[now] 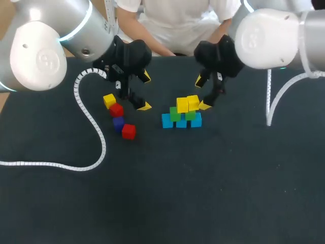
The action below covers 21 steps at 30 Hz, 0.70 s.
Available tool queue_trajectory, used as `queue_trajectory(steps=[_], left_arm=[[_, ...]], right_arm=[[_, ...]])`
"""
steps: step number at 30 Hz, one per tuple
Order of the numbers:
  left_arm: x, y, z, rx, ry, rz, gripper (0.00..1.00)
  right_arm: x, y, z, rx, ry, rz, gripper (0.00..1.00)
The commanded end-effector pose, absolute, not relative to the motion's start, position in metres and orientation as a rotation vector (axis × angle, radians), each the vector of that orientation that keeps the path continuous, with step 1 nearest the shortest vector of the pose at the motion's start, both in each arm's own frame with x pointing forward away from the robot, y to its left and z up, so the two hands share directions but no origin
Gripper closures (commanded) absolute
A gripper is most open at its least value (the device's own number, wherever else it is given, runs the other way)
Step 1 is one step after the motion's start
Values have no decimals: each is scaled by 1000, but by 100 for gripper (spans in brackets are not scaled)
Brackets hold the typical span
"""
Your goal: Place the blue cubes, place green cubes on the blue cubes, place the yellow cubes on the green cubes, then place the red cubes on the yellow cubes, and place purple cube on the red cubes.
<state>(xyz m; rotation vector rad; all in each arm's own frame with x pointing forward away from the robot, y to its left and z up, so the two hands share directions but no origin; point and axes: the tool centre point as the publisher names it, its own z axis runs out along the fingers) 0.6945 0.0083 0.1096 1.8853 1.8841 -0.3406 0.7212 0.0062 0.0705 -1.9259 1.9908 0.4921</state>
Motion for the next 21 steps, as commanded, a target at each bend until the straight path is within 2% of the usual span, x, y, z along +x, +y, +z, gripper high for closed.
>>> queue_trajectory(steps=[1,21], left_arm=[[696,8,110,1889,1887,-341,0],[696,8,110,1889,1887,-341,0]], right_arm=[[716,-3,74,-1896,1966,519,0],[711,-27,78,-1737,1935,650,0]])
